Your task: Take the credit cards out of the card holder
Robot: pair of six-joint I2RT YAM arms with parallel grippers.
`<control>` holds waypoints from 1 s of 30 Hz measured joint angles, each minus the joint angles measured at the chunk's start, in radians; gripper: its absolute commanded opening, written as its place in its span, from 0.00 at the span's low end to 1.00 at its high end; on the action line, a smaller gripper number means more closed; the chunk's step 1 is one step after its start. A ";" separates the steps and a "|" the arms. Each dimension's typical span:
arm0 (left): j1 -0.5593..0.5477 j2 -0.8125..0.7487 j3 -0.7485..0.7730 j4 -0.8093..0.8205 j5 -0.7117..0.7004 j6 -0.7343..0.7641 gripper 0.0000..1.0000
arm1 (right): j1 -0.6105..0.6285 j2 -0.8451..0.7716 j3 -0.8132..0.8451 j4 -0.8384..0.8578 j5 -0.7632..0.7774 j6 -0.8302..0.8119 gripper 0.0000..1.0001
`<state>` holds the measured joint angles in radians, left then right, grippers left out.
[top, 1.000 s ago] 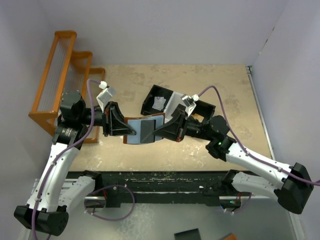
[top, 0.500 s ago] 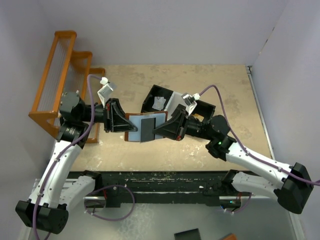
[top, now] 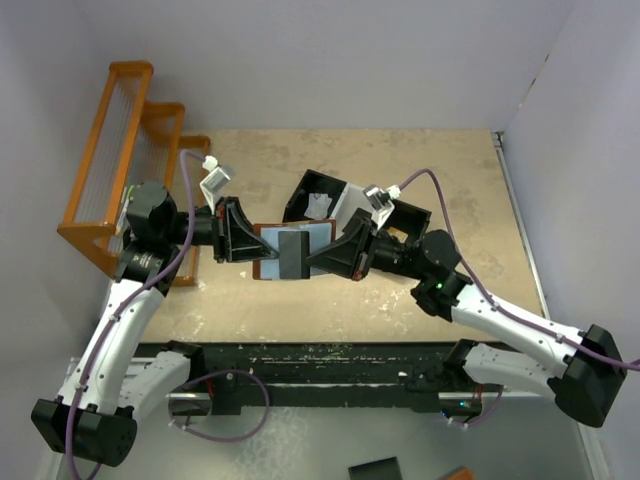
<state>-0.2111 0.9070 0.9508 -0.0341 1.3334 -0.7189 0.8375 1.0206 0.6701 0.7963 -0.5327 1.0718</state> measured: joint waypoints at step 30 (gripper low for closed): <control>0.000 -0.013 0.008 -0.001 0.026 -0.006 0.00 | 0.026 -0.098 -0.001 -0.159 0.074 -0.024 0.00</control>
<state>-0.2111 0.8936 0.9592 -0.0349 1.3594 -0.7250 0.8631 0.9230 0.6693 0.6369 -0.4591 1.0477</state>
